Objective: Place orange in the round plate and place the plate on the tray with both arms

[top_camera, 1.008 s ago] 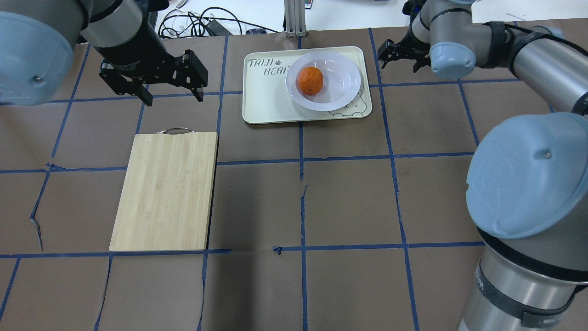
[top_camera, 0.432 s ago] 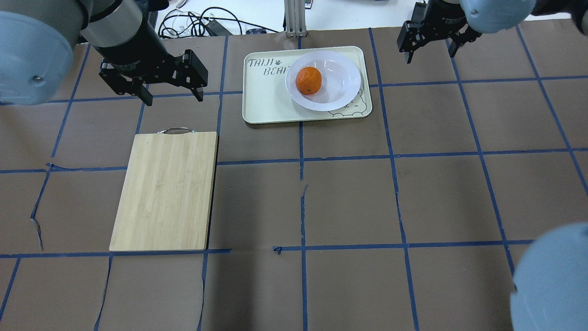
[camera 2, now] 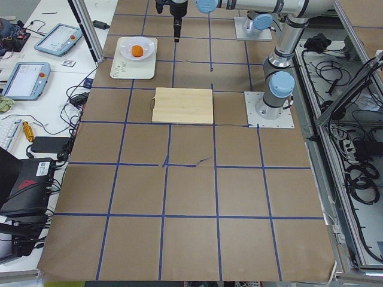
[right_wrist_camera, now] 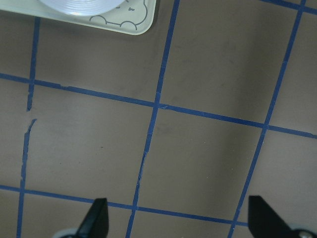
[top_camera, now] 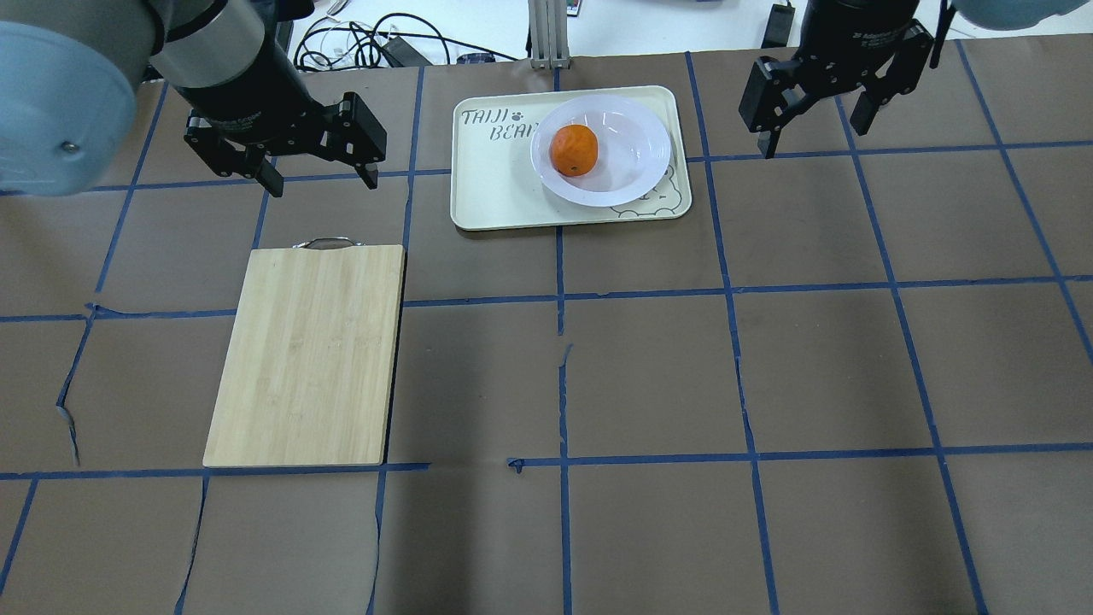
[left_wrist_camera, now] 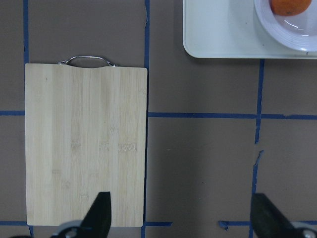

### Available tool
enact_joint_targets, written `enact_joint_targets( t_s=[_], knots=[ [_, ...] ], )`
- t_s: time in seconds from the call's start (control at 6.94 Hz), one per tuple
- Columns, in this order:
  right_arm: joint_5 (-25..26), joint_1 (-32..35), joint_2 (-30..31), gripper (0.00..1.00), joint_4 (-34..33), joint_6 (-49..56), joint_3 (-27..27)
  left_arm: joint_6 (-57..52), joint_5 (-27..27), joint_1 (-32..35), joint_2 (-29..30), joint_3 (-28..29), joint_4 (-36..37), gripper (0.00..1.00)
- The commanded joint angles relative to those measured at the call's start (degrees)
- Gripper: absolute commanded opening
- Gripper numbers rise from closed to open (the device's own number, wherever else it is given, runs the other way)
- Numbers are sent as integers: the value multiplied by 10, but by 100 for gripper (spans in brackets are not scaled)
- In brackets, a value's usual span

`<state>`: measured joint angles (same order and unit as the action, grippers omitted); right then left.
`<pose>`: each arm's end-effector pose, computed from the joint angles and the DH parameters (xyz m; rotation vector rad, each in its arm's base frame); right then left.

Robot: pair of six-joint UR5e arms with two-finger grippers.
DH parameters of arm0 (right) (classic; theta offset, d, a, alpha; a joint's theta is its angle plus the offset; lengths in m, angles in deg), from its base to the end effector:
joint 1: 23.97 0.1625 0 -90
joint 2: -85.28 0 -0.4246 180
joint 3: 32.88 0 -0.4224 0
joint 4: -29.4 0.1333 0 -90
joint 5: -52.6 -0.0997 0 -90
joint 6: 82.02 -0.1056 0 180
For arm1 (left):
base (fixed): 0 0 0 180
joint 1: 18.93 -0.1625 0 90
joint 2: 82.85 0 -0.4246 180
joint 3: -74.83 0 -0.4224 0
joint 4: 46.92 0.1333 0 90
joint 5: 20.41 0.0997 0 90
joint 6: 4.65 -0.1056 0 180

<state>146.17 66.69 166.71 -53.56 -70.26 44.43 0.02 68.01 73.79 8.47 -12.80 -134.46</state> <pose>0.1334 -0.5773 0.5024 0.3360 -3.0649 -0.0875 -0.1616 -0.5310 0.4955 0.0516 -3.1083 0.0923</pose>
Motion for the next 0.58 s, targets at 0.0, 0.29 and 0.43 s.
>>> enact_joint_targets(
  t_s=[0.0, 0.29, 0.43],
  knots=[
    [-2, -2, 9, 100, -18, 3, 4, 0, 0, 0, 0, 0, -1, 100],
    [-23, -8, 11, 100, -40, -47, 27, 0, 0, 0, 0, 0, -1, 100],
    [-29, -9, 12, 100, -62, -49, 28, 0, 0, -1, -1, 0, -1, 100]
  ],
)
